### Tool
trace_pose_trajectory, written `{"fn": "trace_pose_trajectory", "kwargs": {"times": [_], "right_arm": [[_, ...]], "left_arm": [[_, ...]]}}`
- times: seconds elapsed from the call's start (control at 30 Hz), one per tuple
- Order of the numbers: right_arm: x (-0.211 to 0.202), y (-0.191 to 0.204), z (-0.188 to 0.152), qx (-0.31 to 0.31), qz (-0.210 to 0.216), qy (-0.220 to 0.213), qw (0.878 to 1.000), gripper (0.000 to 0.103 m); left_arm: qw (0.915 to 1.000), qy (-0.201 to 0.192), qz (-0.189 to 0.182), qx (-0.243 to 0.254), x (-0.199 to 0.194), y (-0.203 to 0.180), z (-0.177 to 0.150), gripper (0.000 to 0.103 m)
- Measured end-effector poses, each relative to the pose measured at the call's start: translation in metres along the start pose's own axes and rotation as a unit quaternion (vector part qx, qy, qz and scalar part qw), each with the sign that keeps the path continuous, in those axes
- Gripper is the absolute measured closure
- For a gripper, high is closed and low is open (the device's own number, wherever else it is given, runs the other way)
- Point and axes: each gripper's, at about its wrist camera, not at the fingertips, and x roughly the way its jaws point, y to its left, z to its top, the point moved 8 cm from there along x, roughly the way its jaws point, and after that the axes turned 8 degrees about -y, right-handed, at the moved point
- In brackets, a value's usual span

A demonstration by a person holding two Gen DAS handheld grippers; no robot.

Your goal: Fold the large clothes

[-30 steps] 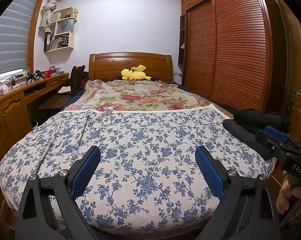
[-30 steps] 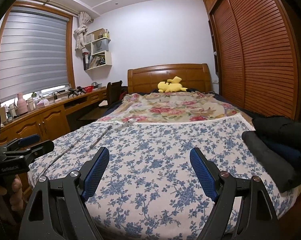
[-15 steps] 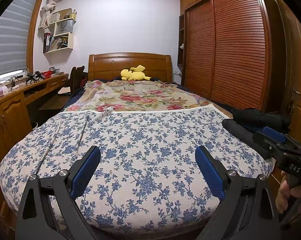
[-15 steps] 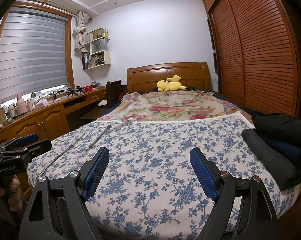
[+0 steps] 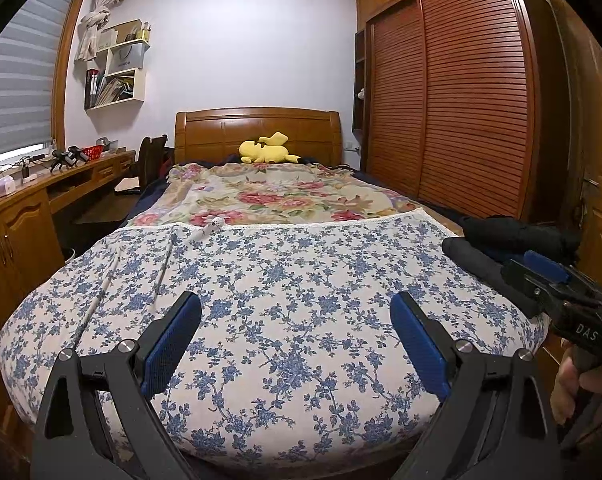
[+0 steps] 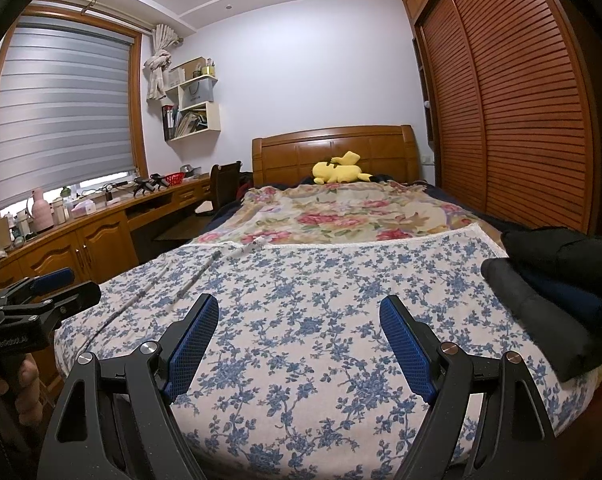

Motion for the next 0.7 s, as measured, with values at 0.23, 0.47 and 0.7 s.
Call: {"fn": "trace_pose_trajectory", "kwargs": {"times": [0.23,0.47,0.7], "right_arm": [[-0.0002,-0.0002,-0.0002,0.001,0.000,0.000,1.000,0.019],[-0.0001,-0.0003,-0.0004,0.001,0.001,0.000,1.000,0.019],[0.0000,-0.0003,-0.0002,0.001,0.001,0.000,1.000,0.019]], "left_arm": [[1.0000,-0.001,-0.001,0.002,-0.0010,-0.0004,0.0033,0.007],[1.0000,-0.001,0.000,0.002,-0.0008,-0.0008,0.0026,0.007],[1.0000,-0.001,0.000,0.003,-0.0009,0.0001,0.0030,0.007]]}}
